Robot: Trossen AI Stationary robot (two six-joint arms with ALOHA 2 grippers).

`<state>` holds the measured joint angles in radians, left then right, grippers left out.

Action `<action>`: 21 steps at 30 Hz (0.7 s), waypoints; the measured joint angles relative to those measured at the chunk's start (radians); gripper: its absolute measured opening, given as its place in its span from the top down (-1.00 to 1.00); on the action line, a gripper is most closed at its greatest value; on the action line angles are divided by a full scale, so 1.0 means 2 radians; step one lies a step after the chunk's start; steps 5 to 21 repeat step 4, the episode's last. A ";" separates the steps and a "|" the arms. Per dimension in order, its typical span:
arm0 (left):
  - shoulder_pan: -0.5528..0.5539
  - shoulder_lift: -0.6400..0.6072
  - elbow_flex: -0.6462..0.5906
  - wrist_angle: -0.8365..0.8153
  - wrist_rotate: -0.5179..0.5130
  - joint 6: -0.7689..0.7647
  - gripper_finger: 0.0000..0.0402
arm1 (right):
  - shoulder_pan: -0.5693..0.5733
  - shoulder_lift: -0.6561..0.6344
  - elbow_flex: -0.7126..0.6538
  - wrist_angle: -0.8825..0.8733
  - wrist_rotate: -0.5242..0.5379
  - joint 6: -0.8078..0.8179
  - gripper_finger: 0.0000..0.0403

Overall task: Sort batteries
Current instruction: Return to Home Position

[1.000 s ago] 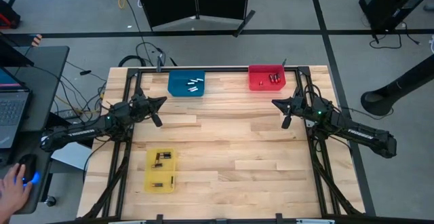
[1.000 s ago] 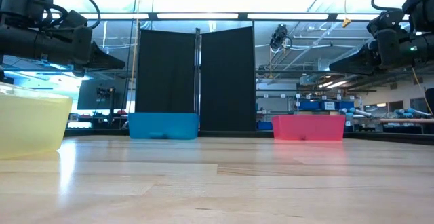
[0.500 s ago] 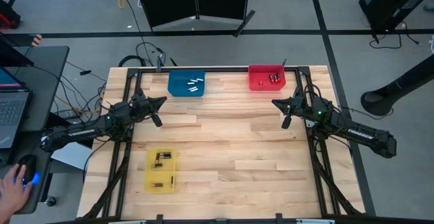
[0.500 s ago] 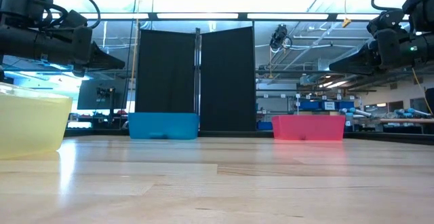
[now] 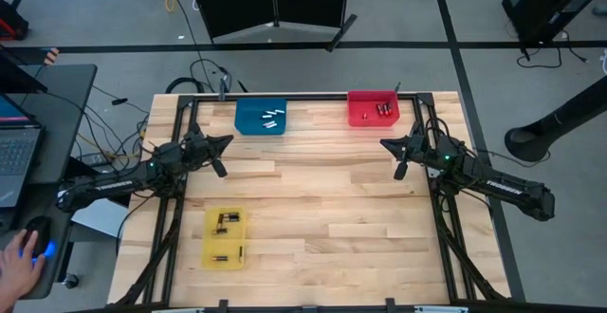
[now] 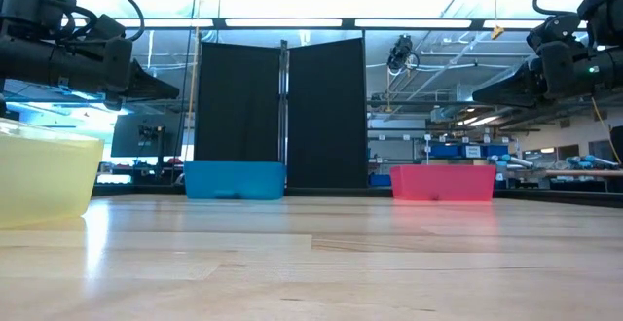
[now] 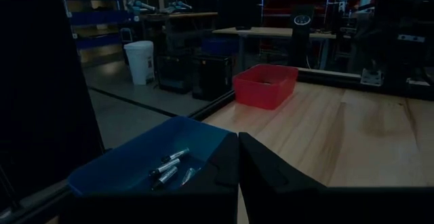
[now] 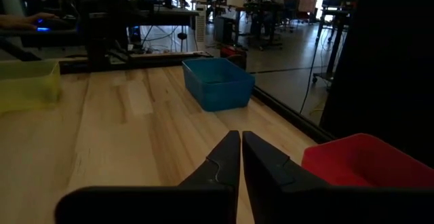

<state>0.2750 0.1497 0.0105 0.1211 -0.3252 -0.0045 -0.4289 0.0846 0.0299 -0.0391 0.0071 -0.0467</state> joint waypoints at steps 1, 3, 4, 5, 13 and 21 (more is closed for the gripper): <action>0.000 0.000 0.000 0.000 0.000 0.000 0.93 | 0.000 0.000 0.000 0.000 0.000 0.000 0.85; 0.000 0.000 0.000 0.000 0.000 0.000 0.93 | 0.000 0.000 0.000 0.000 0.000 0.000 0.85; 0.000 0.000 0.000 0.000 0.000 0.000 0.93 | 0.000 0.000 0.000 0.000 0.000 0.000 0.85; 0.000 0.000 0.000 0.000 0.000 0.000 0.93 | 0.000 0.000 0.000 0.000 0.000 0.000 0.85; 0.000 0.000 0.000 0.000 0.000 0.000 0.93 | 0.000 0.000 0.000 0.000 0.000 0.000 0.85; 0.000 0.000 0.000 0.000 0.000 0.000 0.93 | 0.000 0.000 0.000 0.000 0.000 0.000 0.85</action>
